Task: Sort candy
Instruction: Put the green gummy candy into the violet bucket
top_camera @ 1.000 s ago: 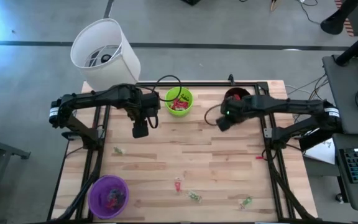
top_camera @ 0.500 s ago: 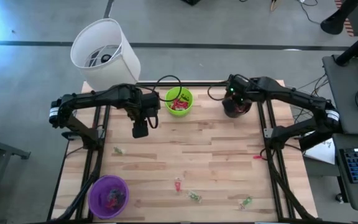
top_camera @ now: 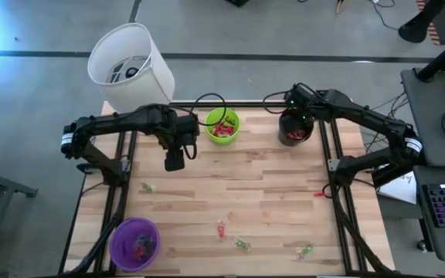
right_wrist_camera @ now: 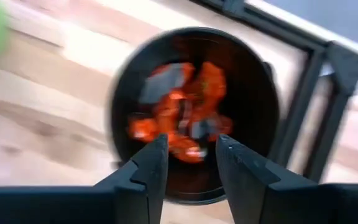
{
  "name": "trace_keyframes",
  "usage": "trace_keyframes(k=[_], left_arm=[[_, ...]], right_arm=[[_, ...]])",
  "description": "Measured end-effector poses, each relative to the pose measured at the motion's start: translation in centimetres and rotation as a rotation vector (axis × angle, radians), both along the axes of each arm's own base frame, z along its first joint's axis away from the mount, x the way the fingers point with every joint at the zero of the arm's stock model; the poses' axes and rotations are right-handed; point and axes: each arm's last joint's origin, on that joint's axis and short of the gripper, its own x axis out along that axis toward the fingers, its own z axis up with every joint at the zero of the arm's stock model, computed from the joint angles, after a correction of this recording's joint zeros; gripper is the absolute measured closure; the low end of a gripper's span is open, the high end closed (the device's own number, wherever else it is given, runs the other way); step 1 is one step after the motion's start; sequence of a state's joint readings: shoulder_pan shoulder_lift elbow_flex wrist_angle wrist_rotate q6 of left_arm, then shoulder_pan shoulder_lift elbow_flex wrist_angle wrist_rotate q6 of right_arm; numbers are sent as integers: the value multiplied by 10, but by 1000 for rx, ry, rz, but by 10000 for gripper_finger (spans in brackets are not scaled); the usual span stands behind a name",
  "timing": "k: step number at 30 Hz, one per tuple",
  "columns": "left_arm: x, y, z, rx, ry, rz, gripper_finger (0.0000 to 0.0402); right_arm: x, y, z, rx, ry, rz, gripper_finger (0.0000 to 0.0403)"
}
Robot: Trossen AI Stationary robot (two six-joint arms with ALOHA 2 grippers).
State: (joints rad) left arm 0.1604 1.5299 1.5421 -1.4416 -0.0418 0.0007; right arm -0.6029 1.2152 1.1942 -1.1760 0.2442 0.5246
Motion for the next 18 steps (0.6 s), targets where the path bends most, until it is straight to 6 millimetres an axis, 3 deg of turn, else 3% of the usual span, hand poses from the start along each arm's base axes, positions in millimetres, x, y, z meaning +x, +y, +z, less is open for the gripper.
trace_keyframes(k=[7, 18], left_arm=[[14, 0, -7, -15, -120, -92, 264], [28, -15, -17, -225, -164, -186, 264]], right_arm=[[9, 5, 30, 92, -209, 27, 275], [20, 22, 80, 12, -356, 137, 266]])
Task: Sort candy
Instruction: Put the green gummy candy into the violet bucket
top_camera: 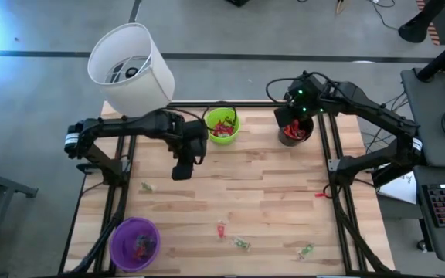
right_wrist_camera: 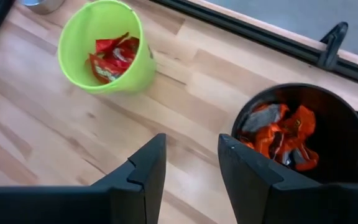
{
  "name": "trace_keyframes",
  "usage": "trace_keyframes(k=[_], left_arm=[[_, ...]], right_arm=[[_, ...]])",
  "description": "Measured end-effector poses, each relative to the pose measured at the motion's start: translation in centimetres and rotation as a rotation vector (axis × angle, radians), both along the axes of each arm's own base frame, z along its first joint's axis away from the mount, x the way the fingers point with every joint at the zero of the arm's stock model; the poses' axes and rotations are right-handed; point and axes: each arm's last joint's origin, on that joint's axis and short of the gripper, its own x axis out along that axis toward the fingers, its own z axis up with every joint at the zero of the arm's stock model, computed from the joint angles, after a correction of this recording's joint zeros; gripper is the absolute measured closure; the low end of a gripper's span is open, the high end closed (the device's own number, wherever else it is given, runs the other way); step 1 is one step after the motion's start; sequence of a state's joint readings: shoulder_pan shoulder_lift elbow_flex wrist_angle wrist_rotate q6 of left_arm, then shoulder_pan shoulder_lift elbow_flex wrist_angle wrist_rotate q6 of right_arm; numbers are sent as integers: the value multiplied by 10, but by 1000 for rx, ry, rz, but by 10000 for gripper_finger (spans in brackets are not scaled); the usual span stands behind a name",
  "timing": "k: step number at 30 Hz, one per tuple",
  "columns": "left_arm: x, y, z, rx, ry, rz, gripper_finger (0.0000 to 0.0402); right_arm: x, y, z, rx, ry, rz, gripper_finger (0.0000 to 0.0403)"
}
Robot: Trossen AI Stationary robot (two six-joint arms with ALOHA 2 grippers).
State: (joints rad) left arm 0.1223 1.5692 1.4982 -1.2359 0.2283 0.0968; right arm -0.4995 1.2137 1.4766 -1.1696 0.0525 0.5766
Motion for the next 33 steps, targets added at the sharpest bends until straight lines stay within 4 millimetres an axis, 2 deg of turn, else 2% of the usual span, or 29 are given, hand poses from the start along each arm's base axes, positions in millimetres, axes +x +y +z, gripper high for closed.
trace_keyframes(k=[4, 13, 21, 26, 29, 33], left_arm=[[6, -11, -1, 4, -47, -37, 264], [30, -48, -13, 24, -297, -180, 264], [31, -77, -19, -129, -338, -257, 261], [34, -94, -22, -169, -335, -290, 233], [41, -102, -33, -224, -287, -322, 206], [51, -102, -47, -237, -252, -337, 176]], right_arm=[[0, 1, 2, -4, -6, 5, 269], [2, 4, 0, 29, -18, -32, 265], [10, 21, 0, 57, -32, 18, 264], [15, 34, 0, 61, -34, 55, 264], [17, 39, 0, 74, -42, 56, 264], [19, 45, 0, 87, -47, 58, 264]])
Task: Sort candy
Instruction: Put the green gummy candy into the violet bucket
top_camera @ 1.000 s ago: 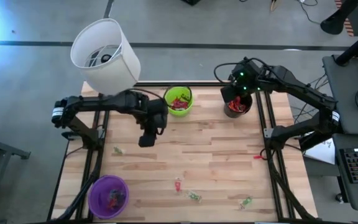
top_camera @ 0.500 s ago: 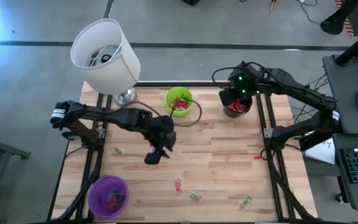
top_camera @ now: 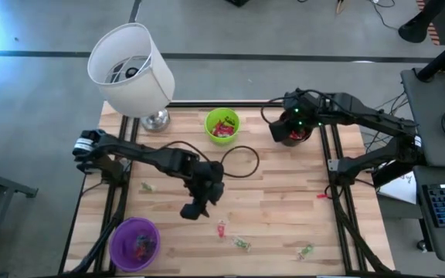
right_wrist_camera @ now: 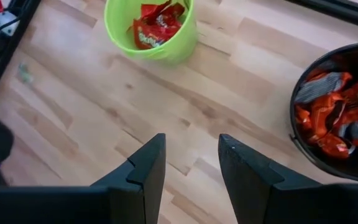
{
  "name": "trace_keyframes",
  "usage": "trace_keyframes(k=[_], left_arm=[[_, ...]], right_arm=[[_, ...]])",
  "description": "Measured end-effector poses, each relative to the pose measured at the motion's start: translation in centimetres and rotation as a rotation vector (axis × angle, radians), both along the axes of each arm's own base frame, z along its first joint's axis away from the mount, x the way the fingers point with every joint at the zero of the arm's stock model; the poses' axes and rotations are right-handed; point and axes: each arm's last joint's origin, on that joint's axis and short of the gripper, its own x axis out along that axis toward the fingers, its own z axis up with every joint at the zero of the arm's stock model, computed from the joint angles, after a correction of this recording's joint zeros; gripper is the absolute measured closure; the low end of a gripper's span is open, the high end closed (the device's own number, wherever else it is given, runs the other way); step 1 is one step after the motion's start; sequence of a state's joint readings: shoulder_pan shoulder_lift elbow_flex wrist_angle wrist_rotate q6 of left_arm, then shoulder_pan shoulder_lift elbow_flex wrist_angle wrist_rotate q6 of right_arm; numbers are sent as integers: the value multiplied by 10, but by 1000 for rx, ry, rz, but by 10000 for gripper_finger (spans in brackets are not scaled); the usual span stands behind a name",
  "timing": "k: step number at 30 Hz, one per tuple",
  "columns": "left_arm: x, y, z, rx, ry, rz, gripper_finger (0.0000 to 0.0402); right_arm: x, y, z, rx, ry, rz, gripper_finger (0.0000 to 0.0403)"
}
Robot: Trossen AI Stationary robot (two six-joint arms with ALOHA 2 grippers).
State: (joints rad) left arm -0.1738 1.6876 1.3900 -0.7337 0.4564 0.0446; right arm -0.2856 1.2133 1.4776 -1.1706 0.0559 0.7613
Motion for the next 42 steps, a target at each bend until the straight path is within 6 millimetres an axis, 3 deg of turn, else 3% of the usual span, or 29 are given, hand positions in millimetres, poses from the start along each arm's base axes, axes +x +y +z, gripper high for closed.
trace_keyframes(k=[7, 14, 22, 30, 42], left_arm=[[30, -5, -8, 83, -103, -91, 171], [68, -9, -13, 210, -99, -17, 177], [94, -52, -42, 193, 93, -5, 177], [112, -104, -69, 270, 112, 43, 178], [130, -118, -90, 141, 148, 1, 178]], right_arm=[[2, 8, -1, 1, 4, 34, 264], [1, 9, -2, -14, 24, 70, 264], [-11, 14, -9, 18, 172, 107, 264], [-15, 31, -12, 34, 253, 178, 264], [-12, 55, -12, 45, 246, 237, 264]])
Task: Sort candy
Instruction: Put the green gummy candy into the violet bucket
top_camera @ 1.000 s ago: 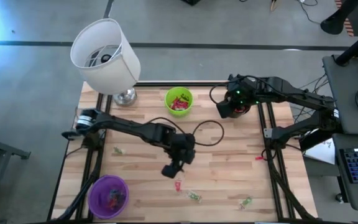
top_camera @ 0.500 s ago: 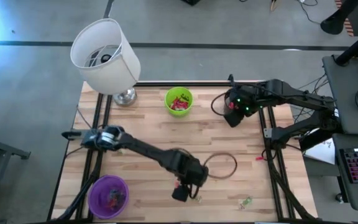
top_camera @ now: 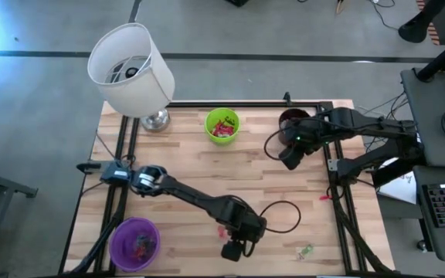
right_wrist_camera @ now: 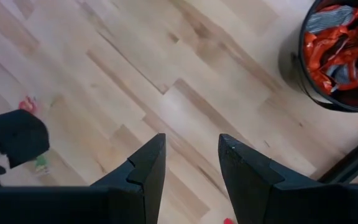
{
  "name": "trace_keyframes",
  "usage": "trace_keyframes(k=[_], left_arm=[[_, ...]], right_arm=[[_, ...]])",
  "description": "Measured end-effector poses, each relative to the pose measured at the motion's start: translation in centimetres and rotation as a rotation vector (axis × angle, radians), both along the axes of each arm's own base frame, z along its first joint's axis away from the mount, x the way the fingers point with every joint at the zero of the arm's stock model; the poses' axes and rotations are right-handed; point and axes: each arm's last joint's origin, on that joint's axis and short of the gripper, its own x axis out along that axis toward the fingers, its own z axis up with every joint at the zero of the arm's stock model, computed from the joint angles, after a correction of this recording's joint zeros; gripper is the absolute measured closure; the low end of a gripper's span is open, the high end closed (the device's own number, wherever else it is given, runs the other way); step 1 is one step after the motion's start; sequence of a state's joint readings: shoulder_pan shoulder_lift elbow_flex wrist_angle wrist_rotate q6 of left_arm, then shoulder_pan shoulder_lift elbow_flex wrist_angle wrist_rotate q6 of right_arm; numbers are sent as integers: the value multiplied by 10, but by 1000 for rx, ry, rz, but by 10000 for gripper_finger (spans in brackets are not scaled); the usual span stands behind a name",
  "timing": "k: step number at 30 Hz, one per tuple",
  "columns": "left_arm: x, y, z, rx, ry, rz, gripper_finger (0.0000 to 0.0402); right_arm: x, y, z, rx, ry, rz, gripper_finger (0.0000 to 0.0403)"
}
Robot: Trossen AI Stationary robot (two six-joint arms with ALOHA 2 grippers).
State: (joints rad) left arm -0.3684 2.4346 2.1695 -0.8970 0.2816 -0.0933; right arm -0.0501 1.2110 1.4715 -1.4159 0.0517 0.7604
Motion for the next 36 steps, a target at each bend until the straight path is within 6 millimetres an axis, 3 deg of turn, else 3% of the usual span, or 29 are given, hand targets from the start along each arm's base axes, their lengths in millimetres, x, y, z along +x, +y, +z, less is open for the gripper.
trace_keyframes(k=[8, 19, 25, 36], left_arm=[[8, -1, -19, -15, -48, 19, 178], [-2, 3, -54, 21, -11, 90, 178], [-1, 2, -53, 9, 1, 123, 188], [-1, -2, -42, 14, 31, 127, 265]], right_arm=[[0, 9, 2, 3, -10, 33, 264], [0, 9, 3, 0, -15, 43, 264], [0, 9, 3, -14, -12, 82, 264], [-3, 9, 5, -24, -20, 104, 264]])
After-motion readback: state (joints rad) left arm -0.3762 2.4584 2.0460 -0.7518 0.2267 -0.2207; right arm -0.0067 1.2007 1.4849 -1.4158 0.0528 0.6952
